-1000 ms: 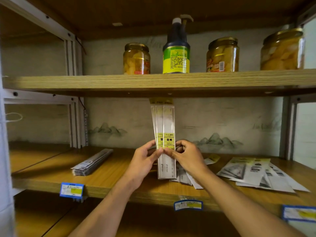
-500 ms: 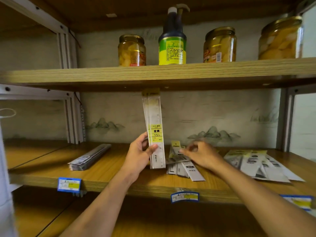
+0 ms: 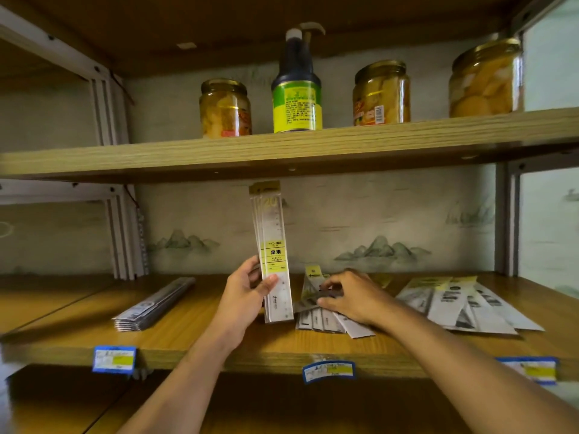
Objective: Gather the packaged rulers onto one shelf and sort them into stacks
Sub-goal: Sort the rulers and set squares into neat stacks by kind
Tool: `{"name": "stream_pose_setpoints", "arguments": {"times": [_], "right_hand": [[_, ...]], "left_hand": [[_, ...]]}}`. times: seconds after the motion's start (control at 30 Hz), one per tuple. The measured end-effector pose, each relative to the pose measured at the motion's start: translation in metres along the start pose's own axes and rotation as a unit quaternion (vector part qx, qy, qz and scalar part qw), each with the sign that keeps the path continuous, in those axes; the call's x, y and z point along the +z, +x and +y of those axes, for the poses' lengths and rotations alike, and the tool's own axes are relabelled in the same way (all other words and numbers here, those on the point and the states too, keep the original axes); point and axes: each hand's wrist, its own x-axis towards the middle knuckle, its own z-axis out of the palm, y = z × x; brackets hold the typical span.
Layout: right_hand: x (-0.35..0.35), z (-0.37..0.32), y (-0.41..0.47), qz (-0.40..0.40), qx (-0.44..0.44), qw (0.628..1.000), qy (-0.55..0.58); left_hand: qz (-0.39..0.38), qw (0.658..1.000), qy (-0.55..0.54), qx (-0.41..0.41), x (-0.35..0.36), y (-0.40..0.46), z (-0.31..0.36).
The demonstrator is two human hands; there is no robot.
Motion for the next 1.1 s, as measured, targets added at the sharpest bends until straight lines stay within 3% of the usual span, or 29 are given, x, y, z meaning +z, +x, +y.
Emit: {"name": "stream_pose_setpoints", "arguments": {"times": [0.33, 0.7, 1.1], "right_hand": [[-0.01, -0.005, -0.007, -0.073, -0.023, 0.997, -0.003], [-0.019, 0.011, -0.017, -0.034, 0.001, 0.999, 0.019], [-0.024, -0.006, -0.01, -0.033, 0.117, 0.987, -0.102]], "left_hand": [[0.0, 1.0, -0.012, -0.021, 0.001, 0.001, 0.002], [-0.024, 0.999, -0.018, -0.033, 0.0, 0.003, -0.001], [-0.038, 0.999, -0.011, -0.036, -0.001, 0.003, -0.003]]}}
